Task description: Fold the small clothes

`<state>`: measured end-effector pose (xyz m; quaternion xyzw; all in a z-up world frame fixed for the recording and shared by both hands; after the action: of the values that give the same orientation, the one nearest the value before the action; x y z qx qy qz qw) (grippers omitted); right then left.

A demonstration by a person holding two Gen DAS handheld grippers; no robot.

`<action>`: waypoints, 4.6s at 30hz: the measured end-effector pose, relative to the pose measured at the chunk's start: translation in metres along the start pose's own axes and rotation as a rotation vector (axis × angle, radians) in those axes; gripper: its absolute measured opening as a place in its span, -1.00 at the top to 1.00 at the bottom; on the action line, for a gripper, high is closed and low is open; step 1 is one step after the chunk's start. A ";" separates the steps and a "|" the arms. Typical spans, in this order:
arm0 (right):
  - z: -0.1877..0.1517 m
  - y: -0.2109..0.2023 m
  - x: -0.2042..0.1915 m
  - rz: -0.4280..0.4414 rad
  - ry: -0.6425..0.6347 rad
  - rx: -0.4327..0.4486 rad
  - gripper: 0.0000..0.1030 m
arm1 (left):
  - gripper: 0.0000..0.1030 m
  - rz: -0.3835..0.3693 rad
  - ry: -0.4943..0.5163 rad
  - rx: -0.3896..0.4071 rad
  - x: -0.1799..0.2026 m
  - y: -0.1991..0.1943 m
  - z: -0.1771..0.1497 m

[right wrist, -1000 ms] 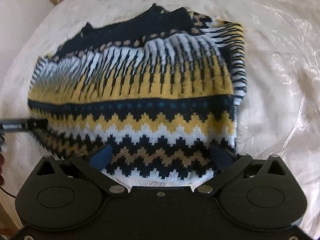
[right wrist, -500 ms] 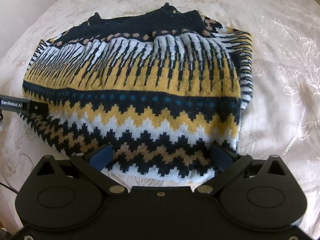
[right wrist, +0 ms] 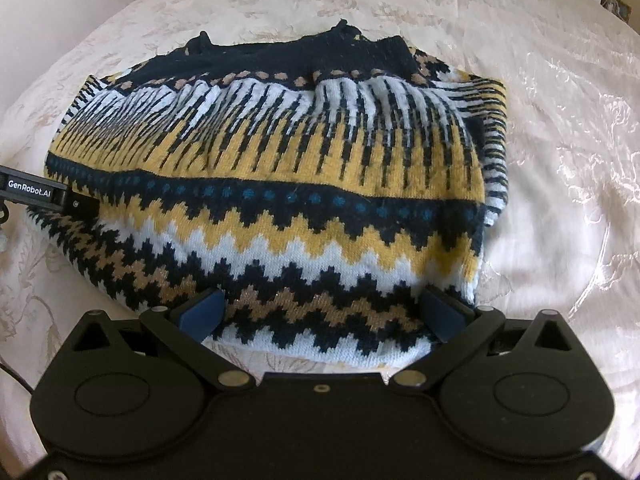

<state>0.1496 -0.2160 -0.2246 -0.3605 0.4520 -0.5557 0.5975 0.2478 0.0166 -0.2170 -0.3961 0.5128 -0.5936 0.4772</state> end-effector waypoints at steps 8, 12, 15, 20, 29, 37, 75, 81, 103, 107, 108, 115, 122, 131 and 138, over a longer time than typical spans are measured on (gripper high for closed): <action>-0.001 0.000 0.000 -0.002 -0.017 0.015 -1.00 | -1.00 -0.004 0.000 -0.043 -0.002 0.000 0.011; -0.001 -0.001 0.001 0.003 -0.021 0.017 -1.00 | -0.91 -0.041 -0.038 -0.038 -0.008 -0.012 0.012; -0.001 -0.001 0.001 0.008 -0.020 0.021 -1.00 | -0.73 -0.101 -0.074 -0.026 -0.011 -0.030 0.008; -0.004 -0.003 0.002 0.019 -0.019 0.041 -1.00 | -0.72 -0.117 -0.036 0.047 0.007 -0.064 0.014; -0.005 -0.005 0.009 0.072 -0.006 0.023 -1.00 | -0.72 -0.075 0.060 0.069 0.068 -0.062 0.062; -0.002 -0.015 0.028 0.202 0.065 -0.001 -0.99 | -0.74 0.013 0.080 -0.037 0.087 -0.014 0.083; 0.084 0.053 0.137 0.777 0.550 -0.038 -1.00 | -1.00 0.049 0.078 -0.099 0.089 0.011 0.091; 0.081 0.051 0.138 0.783 0.535 -0.023 -1.00 | -0.86 0.023 0.036 -0.092 0.087 -0.006 0.098; 0.073 0.041 0.132 0.759 0.496 -0.039 -0.99 | -0.74 -0.030 0.024 -0.079 0.050 -0.028 0.115; 0.075 0.037 0.127 0.709 0.463 -0.065 -0.70 | -0.74 -0.029 0.009 -0.042 0.032 -0.056 0.078; 0.076 0.036 0.126 0.689 0.458 -0.073 -0.46 | -0.74 -0.027 0.003 -0.039 0.028 -0.061 0.069; 0.078 0.017 0.118 0.556 0.437 -0.082 0.32 | -0.74 -0.039 -0.076 -0.055 0.008 -0.085 0.016; 0.095 -0.018 0.086 0.540 0.412 -0.046 0.36 | -0.74 -0.072 -0.072 -0.062 -0.015 -0.086 0.004; 0.127 -0.041 0.007 0.552 0.358 -0.031 0.36 | -0.74 -0.123 -0.042 -0.045 -0.054 -0.094 0.001; 0.149 -0.037 -0.071 0.573 0.284 -0.044 0.37 | -0.74 -0.133 -0.048 -0.051 -0.094 -0.096 -0.002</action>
<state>0.2792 -0.1611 -0.1312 -0.1502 0.6257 -0.3998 0.6528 0.2519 0.1100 -0.1211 -0.4554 0.4888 -0.6010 0.4386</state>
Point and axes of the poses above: each gripper's, at about its wrist camera, not at the fingertips, and y roughly the way its jaws point, x to its right, z to its top, the point moved 1 cm from there along y, roughly the way its jaws point, and after that the axes turned 13 degrees about -x, right-handed, at the moved point
